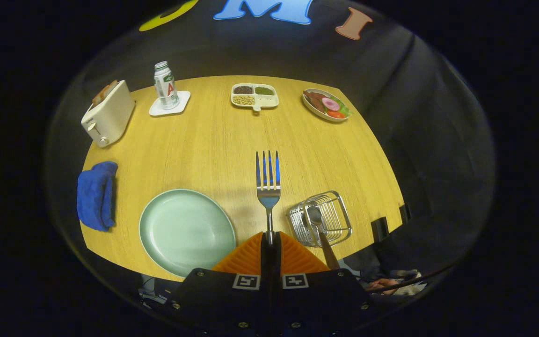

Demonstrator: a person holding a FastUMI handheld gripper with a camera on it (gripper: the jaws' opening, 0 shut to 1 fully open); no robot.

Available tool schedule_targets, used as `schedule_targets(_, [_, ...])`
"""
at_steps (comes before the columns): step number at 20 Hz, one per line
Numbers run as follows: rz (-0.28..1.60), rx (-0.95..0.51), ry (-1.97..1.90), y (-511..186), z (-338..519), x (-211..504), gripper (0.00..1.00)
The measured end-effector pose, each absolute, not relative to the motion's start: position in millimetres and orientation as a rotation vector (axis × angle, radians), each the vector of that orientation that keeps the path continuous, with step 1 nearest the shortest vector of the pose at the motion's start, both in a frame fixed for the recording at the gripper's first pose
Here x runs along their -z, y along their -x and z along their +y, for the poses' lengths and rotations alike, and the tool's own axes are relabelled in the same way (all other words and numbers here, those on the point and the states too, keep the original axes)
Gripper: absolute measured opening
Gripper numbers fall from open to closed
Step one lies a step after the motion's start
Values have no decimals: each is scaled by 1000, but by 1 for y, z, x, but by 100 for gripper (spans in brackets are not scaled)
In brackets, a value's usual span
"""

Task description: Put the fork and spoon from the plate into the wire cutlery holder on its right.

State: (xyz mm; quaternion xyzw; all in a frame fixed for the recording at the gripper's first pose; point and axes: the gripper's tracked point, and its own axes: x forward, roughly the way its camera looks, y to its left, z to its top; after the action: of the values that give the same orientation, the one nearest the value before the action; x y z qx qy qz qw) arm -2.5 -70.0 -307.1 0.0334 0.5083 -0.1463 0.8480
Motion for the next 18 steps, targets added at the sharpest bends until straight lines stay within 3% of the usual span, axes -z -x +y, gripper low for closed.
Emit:
schedule_targets(10, [1208,485,-293,34,-114,325,3])
schedule_targets(18, [1331,508,-523,46,-111,341,3])
